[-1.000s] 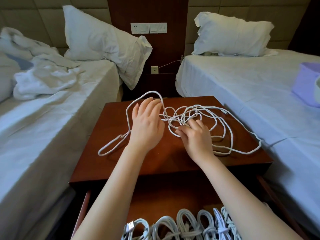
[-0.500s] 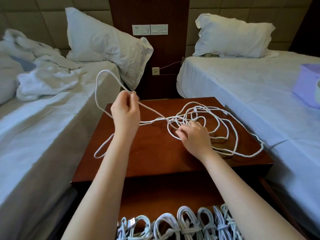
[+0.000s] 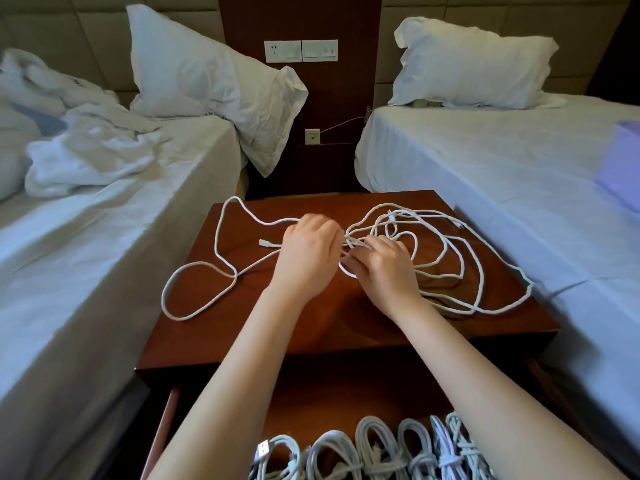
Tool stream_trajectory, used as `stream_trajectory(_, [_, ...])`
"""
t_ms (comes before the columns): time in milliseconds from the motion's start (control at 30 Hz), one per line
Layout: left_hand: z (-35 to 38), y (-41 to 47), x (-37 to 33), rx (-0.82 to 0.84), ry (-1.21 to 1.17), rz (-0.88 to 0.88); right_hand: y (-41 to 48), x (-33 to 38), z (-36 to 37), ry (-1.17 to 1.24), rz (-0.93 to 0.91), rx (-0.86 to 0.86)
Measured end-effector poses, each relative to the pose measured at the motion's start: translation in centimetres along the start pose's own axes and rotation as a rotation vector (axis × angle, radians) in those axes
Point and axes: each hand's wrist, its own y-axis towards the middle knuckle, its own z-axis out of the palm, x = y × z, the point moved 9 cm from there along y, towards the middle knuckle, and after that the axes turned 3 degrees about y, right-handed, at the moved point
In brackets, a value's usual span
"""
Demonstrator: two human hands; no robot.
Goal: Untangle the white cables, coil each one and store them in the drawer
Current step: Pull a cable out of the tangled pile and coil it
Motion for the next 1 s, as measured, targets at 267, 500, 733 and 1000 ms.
stream_trajectory(267, [-2.4, -1.1, 2.3, -0.249, -0.01, -0.132, 0.0, -0.7, 0.8, 0.003, 0.019, 0.046])
stream_trajectory(500, [-7.9, -1.6, 2.9, -0.564, 0.013, -0.096, 0.7, -1.9, 1.8, -0.023, 0.157, 0.111])
stream_trajectory(733, [-5.6, -0.8, 5.2, -0.215, 0.091, -0.177, 1.1, -3.1, 0.0, 0.156, 0.233, -0.166])
stream_trajectory(1000, [-0.8, -0.1, -0.1, 0.08, 0.028, -0.046, 1.2, -0.6, -0.8, 0.148, 0.039, -0.196])
